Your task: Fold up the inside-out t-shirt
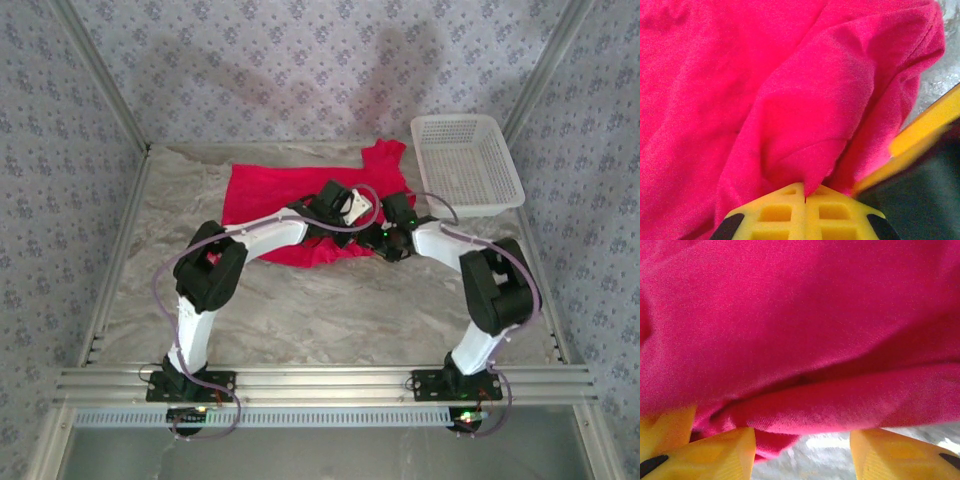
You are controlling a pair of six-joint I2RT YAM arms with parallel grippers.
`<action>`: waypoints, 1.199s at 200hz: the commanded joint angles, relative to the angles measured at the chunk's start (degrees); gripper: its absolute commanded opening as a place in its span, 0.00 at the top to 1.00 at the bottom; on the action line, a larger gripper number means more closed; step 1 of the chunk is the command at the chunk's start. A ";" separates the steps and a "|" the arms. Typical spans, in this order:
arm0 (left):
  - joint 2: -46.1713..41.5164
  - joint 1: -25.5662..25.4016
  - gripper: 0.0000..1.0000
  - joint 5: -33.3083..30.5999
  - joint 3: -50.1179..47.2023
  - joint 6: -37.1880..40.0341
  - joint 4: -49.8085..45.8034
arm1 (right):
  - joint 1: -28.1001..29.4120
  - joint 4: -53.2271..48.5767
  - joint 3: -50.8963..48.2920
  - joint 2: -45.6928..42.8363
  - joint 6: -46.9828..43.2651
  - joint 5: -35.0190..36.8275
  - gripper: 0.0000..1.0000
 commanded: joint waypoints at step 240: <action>-6.14 7.62 1.00 18.27 1.29 -22.19 -0.32 | 8.88 0.17 4.68 -2.22 0.69 5.20 0.96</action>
